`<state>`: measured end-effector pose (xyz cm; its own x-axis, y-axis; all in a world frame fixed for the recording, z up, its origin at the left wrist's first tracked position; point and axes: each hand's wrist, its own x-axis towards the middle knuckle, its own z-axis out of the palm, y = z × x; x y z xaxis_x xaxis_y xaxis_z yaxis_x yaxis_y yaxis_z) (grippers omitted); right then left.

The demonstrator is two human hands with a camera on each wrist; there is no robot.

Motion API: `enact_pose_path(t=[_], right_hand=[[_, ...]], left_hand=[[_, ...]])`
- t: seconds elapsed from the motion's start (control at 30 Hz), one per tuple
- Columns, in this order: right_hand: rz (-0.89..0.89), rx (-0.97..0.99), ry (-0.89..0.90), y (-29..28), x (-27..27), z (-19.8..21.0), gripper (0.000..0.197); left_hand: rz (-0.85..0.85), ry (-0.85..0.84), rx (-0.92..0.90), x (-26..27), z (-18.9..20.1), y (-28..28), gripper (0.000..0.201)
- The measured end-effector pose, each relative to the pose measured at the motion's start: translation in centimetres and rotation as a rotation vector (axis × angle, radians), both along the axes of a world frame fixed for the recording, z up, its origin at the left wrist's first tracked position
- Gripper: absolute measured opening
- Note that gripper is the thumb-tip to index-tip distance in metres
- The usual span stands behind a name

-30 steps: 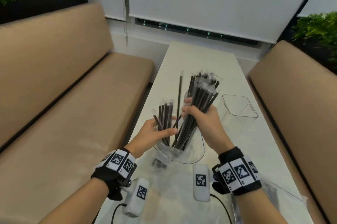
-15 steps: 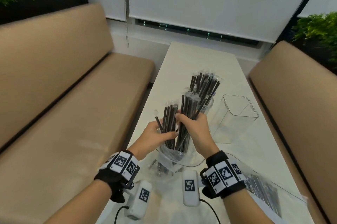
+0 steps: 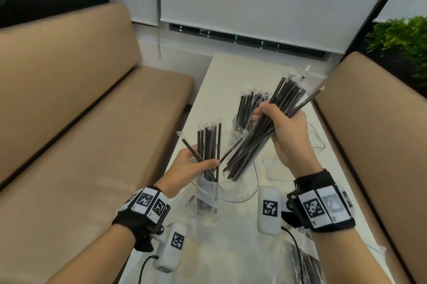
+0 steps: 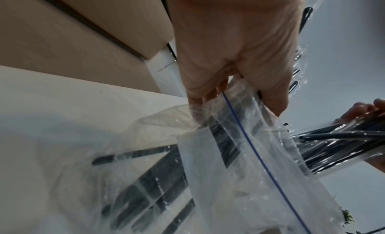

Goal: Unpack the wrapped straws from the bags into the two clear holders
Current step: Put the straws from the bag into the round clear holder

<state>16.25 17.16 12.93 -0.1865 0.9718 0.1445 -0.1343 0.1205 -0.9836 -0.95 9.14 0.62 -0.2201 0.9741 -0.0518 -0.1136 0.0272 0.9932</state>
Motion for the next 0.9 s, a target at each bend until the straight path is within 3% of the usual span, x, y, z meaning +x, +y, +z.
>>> enact_pose_path(t=[0.1,0.37,0.53,0.7,0.9], right_hand=[[0.021,0.049,0.002,-0.3,0.4,2.1,0.013],[-0.162,0.201,0.289,3.6,1.4,9.9,0.021],[-0.398,0.263,-0.107,10.0,-1.2,6.1,0.019],[-0.431,0.236,-0.244,12.0,-2.9,0.3,0.029],[-0.397,0.224,-0.351,10.6,-3.6,-3.3,0.034]], left_hand=[[-0.009,0.015,0.007,0.2,0.1,0.0,0.030],[-0.004,0.019,-0.024,-0.5,-0.3,-0.5,0.035],[-0.009,0.001,-0.034,-0.5,-0.4,-0.7,0.034],[-0.003,-0.013,-0.049,-0.6,-0.6,-0.9,0.034],[0.006,0.004,-0.065,-0.6,-0.5,-1.1,0.033]])
